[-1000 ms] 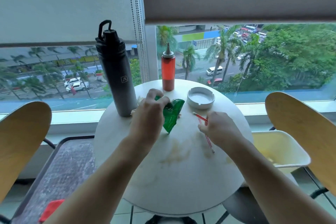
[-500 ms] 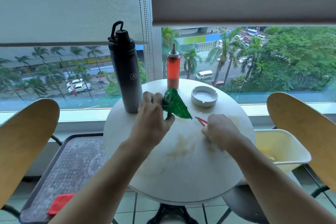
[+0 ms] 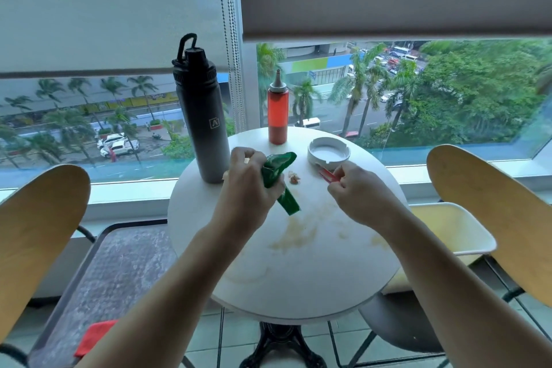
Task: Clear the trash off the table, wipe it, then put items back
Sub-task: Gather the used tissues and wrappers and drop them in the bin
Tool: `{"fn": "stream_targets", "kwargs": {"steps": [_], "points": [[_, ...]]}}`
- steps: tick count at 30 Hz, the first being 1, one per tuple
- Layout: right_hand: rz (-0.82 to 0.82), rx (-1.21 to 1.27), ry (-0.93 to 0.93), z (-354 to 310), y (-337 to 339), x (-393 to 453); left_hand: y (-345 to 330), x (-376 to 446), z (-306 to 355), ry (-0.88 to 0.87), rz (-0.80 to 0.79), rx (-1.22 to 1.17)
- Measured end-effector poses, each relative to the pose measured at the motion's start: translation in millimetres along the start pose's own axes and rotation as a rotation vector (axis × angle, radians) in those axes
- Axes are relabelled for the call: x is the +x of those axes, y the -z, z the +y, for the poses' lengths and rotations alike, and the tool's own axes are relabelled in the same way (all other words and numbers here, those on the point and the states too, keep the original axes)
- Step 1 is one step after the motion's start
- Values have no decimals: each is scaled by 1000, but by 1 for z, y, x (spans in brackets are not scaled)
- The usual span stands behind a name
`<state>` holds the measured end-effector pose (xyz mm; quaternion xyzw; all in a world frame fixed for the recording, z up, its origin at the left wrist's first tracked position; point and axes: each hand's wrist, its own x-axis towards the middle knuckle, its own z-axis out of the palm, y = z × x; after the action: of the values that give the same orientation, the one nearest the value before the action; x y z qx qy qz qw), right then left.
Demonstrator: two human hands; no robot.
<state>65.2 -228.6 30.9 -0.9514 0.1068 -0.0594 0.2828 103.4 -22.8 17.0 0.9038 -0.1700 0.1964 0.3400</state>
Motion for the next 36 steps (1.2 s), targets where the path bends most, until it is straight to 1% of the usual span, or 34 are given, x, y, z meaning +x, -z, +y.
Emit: {"fn": "stream_targets", "kwargs": {"steps": [3,6,11,15,20,25,28,32,36], "points": [[37,-7,0,2,9,-6,-4,0,6,-22,-39,3],[66,10,4,2,17,-12,-4,1,13,-45,-32,6],[110,45,26,19,29,-20,-14,1,36,-100,-43,-79],[147,88,33,48,45,-17,-33,-1,69,-140,-71,-177],[185,68,25,103,65,-9,-65,-1,114,-218,-69,-249],[151,102,25,157,93,0,-105,-2,160,-241,-73,-311],[117,132,34,185,107,5,-131,-1,182,-285,-119,-329],[65,162,57,221,113,11,-170,-4,205,-276,-123,-303],[31,260,8,257,110,22,-211,-13,219,-264,-145,-280]]}}
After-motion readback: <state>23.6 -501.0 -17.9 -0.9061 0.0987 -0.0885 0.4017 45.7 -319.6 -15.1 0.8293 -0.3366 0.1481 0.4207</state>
